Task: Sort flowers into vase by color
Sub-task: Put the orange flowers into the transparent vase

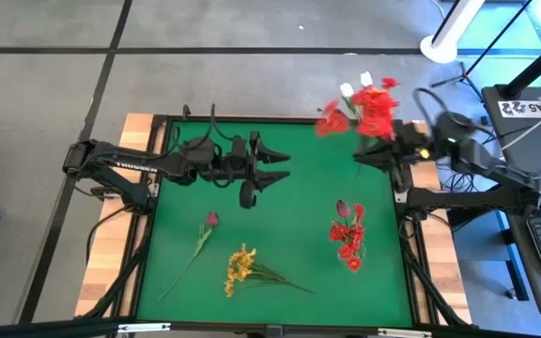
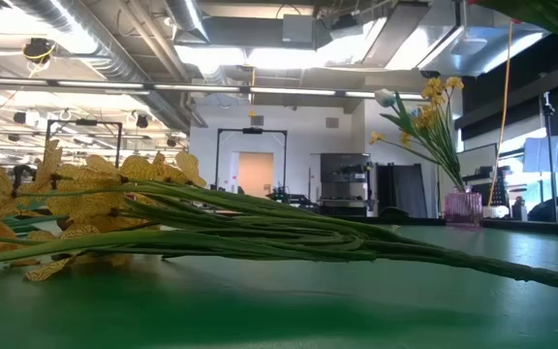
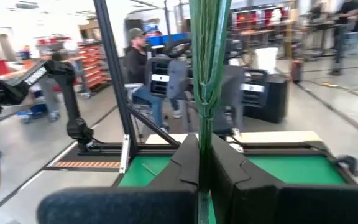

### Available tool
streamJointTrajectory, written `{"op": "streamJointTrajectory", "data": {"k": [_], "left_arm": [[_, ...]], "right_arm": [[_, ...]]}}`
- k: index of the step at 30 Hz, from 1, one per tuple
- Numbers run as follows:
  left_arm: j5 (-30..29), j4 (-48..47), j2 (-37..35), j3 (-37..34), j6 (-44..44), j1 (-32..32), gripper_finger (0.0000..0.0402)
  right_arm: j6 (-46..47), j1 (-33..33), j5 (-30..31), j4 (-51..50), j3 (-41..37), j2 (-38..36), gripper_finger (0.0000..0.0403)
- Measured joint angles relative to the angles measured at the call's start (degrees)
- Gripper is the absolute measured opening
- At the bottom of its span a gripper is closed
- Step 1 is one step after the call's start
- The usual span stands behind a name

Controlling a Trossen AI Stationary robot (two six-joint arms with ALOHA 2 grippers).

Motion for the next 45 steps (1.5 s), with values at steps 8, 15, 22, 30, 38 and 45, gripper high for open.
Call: {"op": "streamJointTrajectory", "data": {"k": [8,15,22,30,38,45], "left_arm": [[-7.17,-1.52,0.1,0.0,3.42,-2.19,0.0196],[-7.34,-3.1,0.1,0.0,3.93,-2.19,0.0196],[-10.64,-6.85,0.13,-0.02,3.3,-3.17,0.0195],[-11.68,-7.7,0.15,-0.02,3.36,-4.24,0.0195],[-11.68,-7.97,0.15,-0.02,3.32,-4.22,0.0195],[-11.68,-7.97,0.15,-0.02,2.98,-4.22,0.0195]], "right_arm": [[3.05,12.52,21.98,-12.34,-1.6,-10.46,0.0009],[7.56,24.82,30.97,-10.67,-8.97,-11.83,0.0009],[11.77,40.42,54.2,-14.9,-11.61,-14.22,0.0009],[21.31,57.76,75.09,-17.88,-13.8,-13.92,0.0009],[26.4,73.78,92.15,-10.24,-22.38,-13.67,0.0009],[37.96,83.17,104.03,-9.0,-27.96,-13.04,0.0009]]}}
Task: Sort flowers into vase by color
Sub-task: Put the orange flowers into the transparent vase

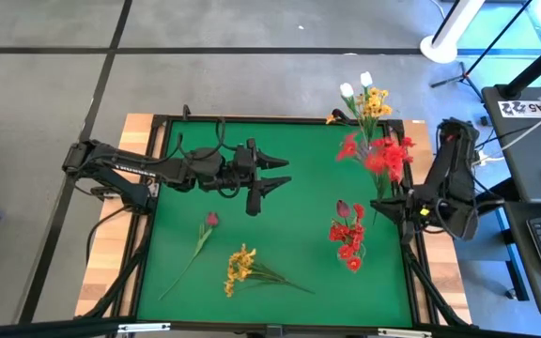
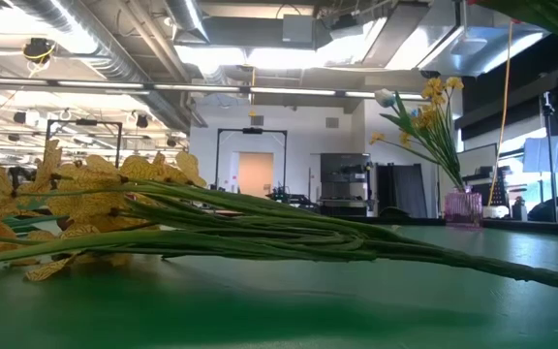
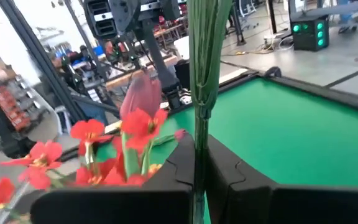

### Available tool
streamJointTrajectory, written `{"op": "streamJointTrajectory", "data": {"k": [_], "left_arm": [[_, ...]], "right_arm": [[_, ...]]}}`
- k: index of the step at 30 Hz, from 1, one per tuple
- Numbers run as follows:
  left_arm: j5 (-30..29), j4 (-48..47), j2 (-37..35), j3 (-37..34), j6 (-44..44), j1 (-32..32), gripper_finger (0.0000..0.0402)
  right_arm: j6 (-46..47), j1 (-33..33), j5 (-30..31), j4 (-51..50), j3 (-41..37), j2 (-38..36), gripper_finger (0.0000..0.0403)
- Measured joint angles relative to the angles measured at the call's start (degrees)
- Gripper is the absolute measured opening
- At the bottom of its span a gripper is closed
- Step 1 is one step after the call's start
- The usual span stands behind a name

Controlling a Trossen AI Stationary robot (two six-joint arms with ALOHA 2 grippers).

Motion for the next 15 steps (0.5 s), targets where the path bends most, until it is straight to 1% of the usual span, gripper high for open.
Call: {"op": "streamJointTrajectory", "data": {"k": [6,9,15], "left_arm": [[-0.02,-0.48,0.0,0.0,-0.08,0.0,0.0195],[-0.02,-0.51,0.0,0.0,-0.08,0.0,0.0195],[-0.31,-0.68,0.0,0.0,-0.08,0.0,0.0195]], "right_arm": [[10.07,3.7,2.01,3.23,-4.49,2.34,0.0011],[11.88,4.31,2.38,7.27,-6.37,4.22,0.001],[12.03,4.23,2.91,13.88,-7.69,8.81,0.0011]]}}
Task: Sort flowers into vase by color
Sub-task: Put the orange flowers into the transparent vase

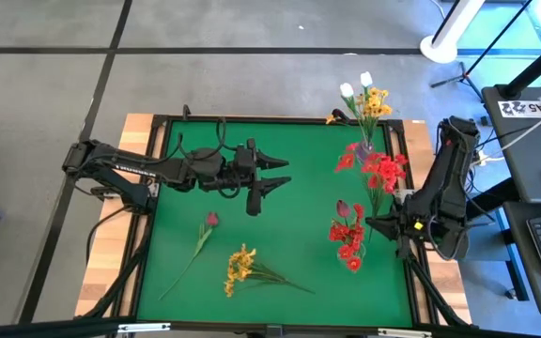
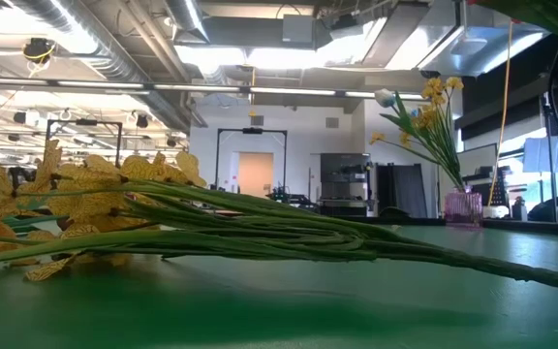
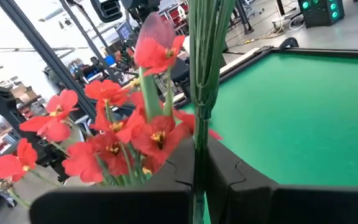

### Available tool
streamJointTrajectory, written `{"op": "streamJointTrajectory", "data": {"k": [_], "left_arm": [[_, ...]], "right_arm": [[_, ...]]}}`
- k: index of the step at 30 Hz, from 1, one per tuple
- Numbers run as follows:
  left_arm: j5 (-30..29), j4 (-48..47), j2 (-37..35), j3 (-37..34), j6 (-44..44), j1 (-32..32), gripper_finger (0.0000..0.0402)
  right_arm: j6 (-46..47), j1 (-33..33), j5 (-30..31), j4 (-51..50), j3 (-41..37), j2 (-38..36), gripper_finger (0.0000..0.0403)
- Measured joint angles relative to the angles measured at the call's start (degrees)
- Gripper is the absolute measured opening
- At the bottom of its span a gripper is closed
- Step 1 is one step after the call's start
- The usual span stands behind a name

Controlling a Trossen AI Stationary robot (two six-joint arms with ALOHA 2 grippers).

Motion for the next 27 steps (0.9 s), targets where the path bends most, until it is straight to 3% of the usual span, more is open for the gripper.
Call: {"op": "streamJointTrajectory", "data": {"k": [6,17,27], "left_arm": [[-1.18,-0.58,0.02,0.0,0.0,0.02,0.0195],[-1.18,-2.14,0.13,-0.04,-0.69,0.02,0.0195],[-1.18,-2.97,0.15,-0.04,-1.11,0.02,0.0195]], "right_arm": [[-0.93,0.0,-0.11,2.38,-0.17,3.71,0.001],[-22.66,-0.04,-5.19,17.23,-0.1,4.19,0.0009],[-29.73,-0.05,-9.21,24.7,-3.0,5.87,0.0009]]}}
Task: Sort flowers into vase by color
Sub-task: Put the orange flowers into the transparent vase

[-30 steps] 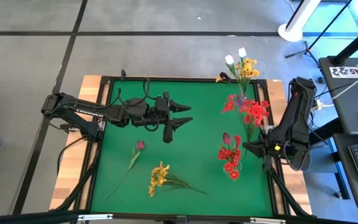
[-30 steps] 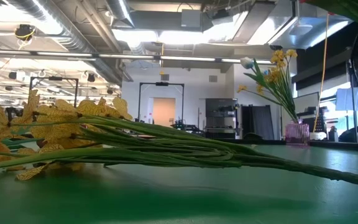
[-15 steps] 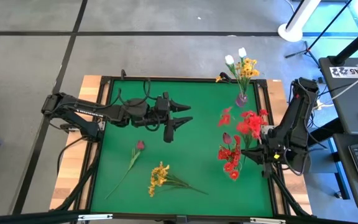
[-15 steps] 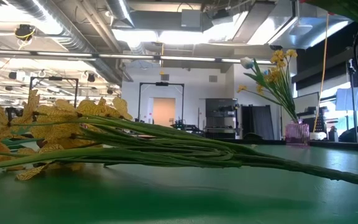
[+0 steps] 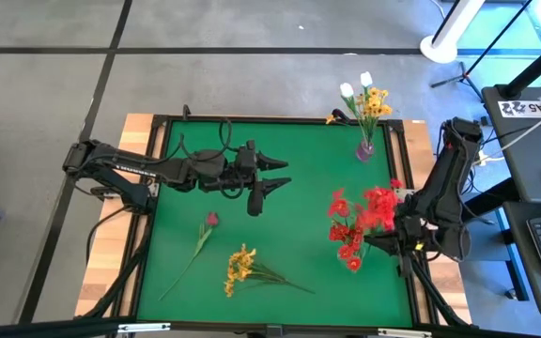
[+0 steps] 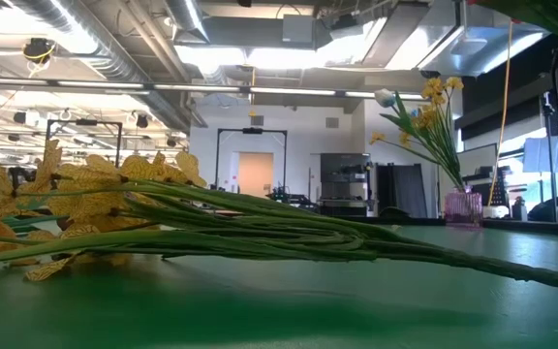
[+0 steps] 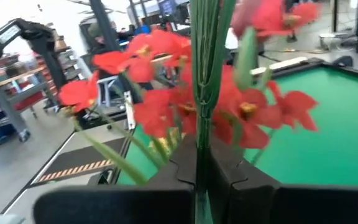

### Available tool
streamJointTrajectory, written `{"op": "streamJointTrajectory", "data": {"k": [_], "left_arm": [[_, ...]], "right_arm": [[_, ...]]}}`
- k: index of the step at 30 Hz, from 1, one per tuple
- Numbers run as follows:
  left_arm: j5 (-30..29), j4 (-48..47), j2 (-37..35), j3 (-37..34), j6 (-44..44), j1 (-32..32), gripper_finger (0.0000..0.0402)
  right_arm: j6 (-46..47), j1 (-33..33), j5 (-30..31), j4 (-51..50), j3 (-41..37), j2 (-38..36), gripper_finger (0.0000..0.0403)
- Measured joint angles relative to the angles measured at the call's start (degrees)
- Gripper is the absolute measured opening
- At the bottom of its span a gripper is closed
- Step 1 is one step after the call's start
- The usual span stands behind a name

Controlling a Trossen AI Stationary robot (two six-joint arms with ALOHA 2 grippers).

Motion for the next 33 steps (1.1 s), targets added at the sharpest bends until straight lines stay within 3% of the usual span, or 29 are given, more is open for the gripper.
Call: {"op": "streamJointTrajectory", "data": {"k": [9,19,26,33], "left_arm": [[0.0,-0.13,0.0,0.0,-0.42,0.0,0.0195],[0.0,-0.86,0.0,0.0,-0.57,-0.04,0.0195],[0.02,-2.74,0.0,0.0,-1.51,-0.04,0.0195],[0.0,-2.8,0.0,0.0,-1.52,-0.04,0.0195]], "right_arm": [[-21.63,-0.95,-6.31,18.95,-1.84,0.16,0.0009],[-18.91,-11.44,-17.44,25.87,-9.55,0.17,0.0009],[-18.31,-11.95,-19.83,26.72,-10.76,-0.04,0.0019],[-11.76,-11.95,-21.02,21.64,-10.74,-0.53,0.0034]]}}
